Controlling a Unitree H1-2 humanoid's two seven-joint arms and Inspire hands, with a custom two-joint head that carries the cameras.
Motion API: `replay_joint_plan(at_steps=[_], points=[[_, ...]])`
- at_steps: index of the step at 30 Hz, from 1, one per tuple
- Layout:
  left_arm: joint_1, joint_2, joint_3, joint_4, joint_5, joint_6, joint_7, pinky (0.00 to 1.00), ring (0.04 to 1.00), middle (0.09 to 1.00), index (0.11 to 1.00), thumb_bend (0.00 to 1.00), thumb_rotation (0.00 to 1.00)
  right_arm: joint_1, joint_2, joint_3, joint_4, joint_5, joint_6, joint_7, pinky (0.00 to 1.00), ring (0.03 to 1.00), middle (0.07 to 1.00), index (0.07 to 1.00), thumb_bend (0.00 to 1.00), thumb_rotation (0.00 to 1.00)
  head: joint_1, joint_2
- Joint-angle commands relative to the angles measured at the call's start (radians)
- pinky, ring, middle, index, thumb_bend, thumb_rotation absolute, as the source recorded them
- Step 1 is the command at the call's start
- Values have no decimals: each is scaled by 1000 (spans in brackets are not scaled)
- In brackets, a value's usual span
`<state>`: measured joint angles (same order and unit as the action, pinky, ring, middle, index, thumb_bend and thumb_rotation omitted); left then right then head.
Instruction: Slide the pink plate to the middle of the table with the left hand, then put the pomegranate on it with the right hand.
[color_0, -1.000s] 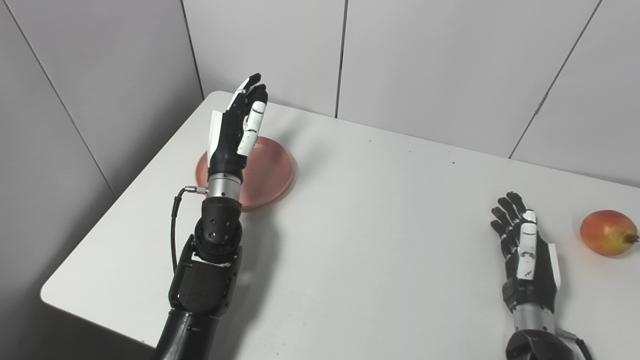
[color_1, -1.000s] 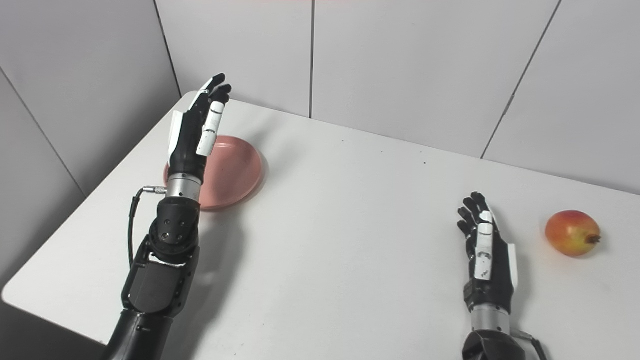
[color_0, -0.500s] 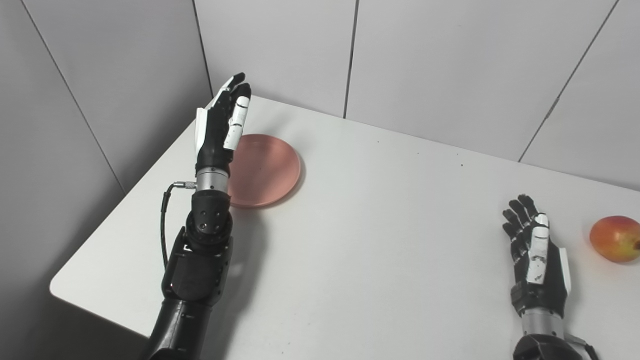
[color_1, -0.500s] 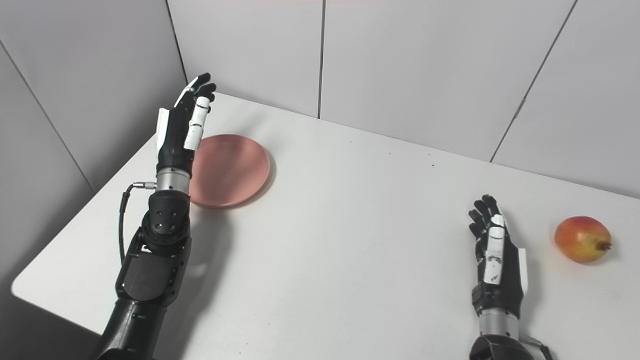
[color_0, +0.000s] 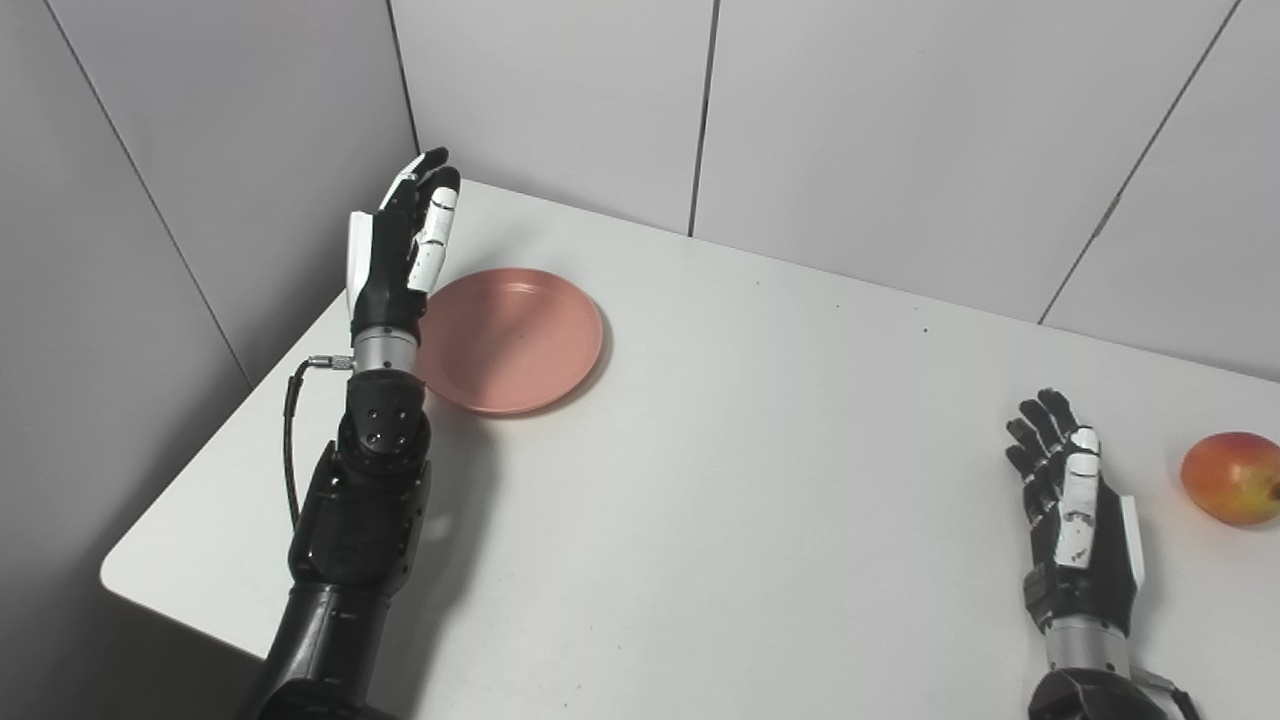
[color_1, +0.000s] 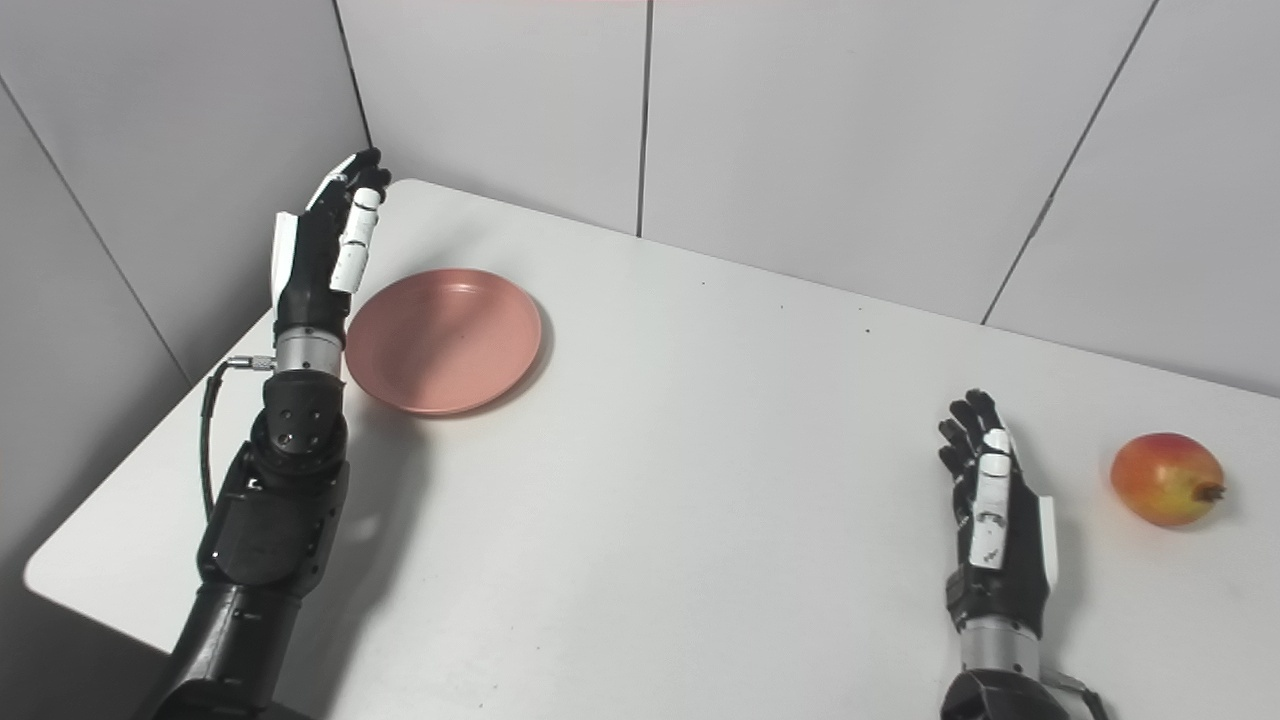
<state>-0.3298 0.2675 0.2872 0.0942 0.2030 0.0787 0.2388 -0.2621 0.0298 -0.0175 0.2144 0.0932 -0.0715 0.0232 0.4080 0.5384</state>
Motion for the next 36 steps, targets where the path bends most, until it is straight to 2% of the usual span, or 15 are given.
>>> replay_joint_plan(at_steps=[1,10,13,17,20,24,36], points=[[-30,33,6,-4,9,-8,19,790,812,810,806,615,1000,23,-19,-13,30,6,-50,12,936,900,901,893,540,972,-1,0],[-29,44,10,69,-5,-13,16,812,819,819,826,644,1000,21,-20,-10,30,-2,-45,8,930,900,901,893,543,989,-1,-1],[-29,37,9,79,-24,-12,8,824,845,842,839,619,1000,20,-18,-10,29,-2,-46,6,931,900,898,892,533,984,-2,-1],[-29,45,-12,96,-21,-3,-5,854,857,857,856,609,1000,20,-18,-11,30,1,-50,9,937,902,898,893,532,984,-2,-1],[-33,52,-22,131,-16,-33,0,873,864,856,855,611,1000,21,-17,-12,33,5,-53,10,929,898,895,891,524,979,-1,0],[-35,56,-35,151,-9,-30,2,888,871,861,861,596,1000,21,-19,-11,34,3,-57,11,932,900,897,893,524,987,-1,0],[-26,58,-65,167,-4,-21,3,902,888,877,884,574,1000,22,-17,-13,34,6,-59,8,931,896,891,890,529,985,2,1]])
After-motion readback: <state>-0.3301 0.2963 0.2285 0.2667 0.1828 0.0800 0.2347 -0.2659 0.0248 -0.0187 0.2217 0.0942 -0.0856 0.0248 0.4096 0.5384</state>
